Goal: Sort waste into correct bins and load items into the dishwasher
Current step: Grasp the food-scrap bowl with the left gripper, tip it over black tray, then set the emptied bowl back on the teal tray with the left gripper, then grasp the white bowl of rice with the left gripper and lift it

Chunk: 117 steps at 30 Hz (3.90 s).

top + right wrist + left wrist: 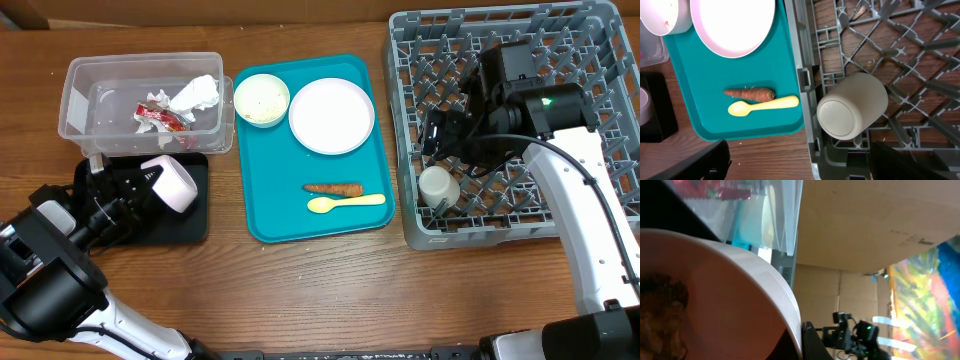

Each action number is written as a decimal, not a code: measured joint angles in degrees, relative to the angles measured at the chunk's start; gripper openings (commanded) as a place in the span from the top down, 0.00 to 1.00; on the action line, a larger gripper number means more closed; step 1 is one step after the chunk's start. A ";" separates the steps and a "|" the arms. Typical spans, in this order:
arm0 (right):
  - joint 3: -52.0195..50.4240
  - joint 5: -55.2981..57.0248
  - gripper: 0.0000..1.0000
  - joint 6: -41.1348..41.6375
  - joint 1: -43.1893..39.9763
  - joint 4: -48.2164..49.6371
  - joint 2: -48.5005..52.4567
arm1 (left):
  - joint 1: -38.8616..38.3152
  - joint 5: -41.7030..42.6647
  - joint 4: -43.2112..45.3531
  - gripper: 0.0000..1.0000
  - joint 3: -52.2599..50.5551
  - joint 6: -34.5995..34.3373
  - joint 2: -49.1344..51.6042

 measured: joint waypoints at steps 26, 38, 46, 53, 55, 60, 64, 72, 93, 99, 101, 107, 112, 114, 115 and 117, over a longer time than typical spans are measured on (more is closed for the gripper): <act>0.00 0.17 0.09 0.00 0.00 0.17 0.00 | -0.85 0.87 1.79 0.96 2.40 -11.58 -3.45; 0.00 0.17 0.09 0.02 0.00 0.26 0.00 | -26.23 -25.73 1.79 0.96 13.70 -8.76 -31.19; 0.00 0.48 0.08 0.04 0.00 0.28 0.00 | -58.10 -69.48 -5.66 0.96 13.42 -2.89 -24.22; 0.00 1.33 0.08 0.02 0.00 0.33 0.00 | -67.95 -86.18 -6.32 0.96 13.29 -3.82 -13.81; 0.00 1.49 0.08 0.04 0.00 0.31 0.00 | -68.22 -87.89 -6.29 0.96 13.29 -4.00 -11.47; 0.00 1.70 0.08 0.04 0.00 0.37 0.00 | -68.22 -90.12 -5.99 0.59 13.29 -4.20 -9.07; 0.00 1.73 0.08 0.02 0.00 0.48 0.00 | -68.19 -90.09 -6.47 0.34 13.42 -4.42 -9.07; 0.00 1.75 0.08 0.04 0.00 0.55 0.00 | -68.08 -87.49 -11.39 0.16 29.53 -2.91 -8.74; 0.00 2.34 0.07 0.02 0.00 0.55 0.00 | -61.07 -96.98 7.30 0.51 32.79 1.25 7.19; 0.00 2.40 0.06 0.04 0.00 0.55 0.00 | -61.05 -98.05 7.65 0.74 32.76 0.33 10.14; 0.00 2.56 0.06 0.04 0.00 0.59 0.00 | -61.07 -98.14 8.50 0.80 32.76 0.24 10.23; 0.00 3.02 0.04 0.04 0.00 0.59 0.00 | -61.07 -98.25 9.51 0.96 32.76 -0.57 10.25; 0.00 3.21 0.04 0.02 0.00 0.98 0.00 | -61.07 -98.42 9.38 0.96 33.03 -0.79 10.25; 0.00 3.19 0.04 0.04 0.00 0.96 0.00 | -61.07 -98.40 6.99 0.96 34.32 -0.81 10.27; 0.00 3.21 0.04 0.04 0.00 0.98 0.00 | -61.07 -98.42 4.79 0.96 35.71 -0.96 10.34; 0.00 3.23 0.04 0.04 0.00 0.94 0.00 | -61.05 -98.44 -1.86 0.96 41.68 -1.03 10.82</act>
